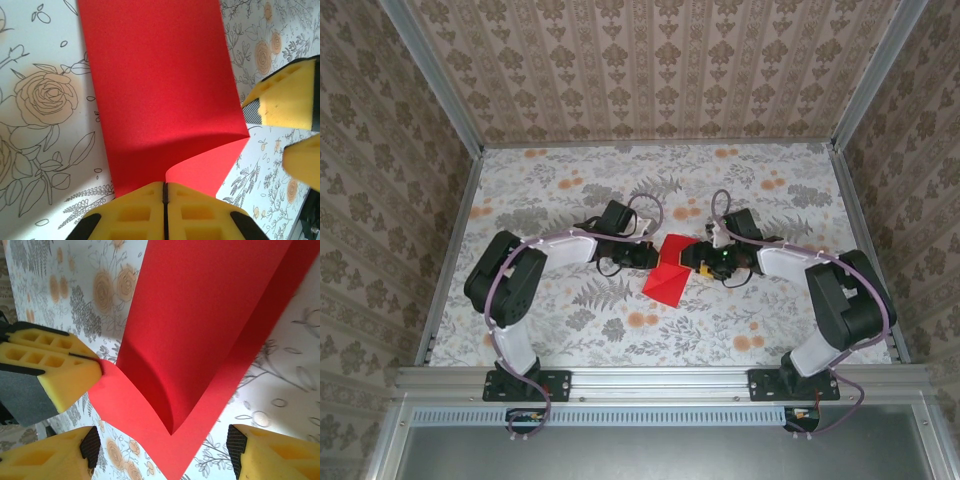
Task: Fold a paper plane with a square sheet of paper (fold left side to right side)
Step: Fold the triangle a second time at the center of the table.
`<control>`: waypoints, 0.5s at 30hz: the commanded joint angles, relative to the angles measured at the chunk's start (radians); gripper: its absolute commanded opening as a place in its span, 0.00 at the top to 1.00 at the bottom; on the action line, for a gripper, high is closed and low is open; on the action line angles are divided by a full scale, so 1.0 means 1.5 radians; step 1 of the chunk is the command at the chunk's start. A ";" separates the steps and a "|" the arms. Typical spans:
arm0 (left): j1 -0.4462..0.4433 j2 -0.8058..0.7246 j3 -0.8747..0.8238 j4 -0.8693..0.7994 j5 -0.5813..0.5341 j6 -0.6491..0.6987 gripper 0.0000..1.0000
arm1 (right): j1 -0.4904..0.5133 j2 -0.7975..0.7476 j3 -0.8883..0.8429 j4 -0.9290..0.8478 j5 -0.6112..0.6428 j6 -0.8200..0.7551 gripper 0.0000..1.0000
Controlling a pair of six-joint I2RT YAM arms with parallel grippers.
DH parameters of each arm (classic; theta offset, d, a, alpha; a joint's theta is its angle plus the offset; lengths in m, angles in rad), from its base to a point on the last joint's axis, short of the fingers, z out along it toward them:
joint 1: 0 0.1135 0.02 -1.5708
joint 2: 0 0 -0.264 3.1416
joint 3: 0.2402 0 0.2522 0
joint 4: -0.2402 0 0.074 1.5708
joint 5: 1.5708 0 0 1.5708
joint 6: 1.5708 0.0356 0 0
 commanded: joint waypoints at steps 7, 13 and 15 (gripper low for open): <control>0.006 -0.024 -0.014 0.010 -0.009 0.000 0.91 | 0.043 0.073 0.027 0.081 -0.040 0.068 0.44; 0.011 -0.034 -0.018 0.011 -0.020 -0.004 0.78 | 0.055 0.100 0.041 0.104 -0.043 0.085 0.63; 0.015 -0.044 -0.023 0.012 -0.025 -0.008 0.71 | 0.054 0.097 0.044 0.105 -0.041 0.080 0.70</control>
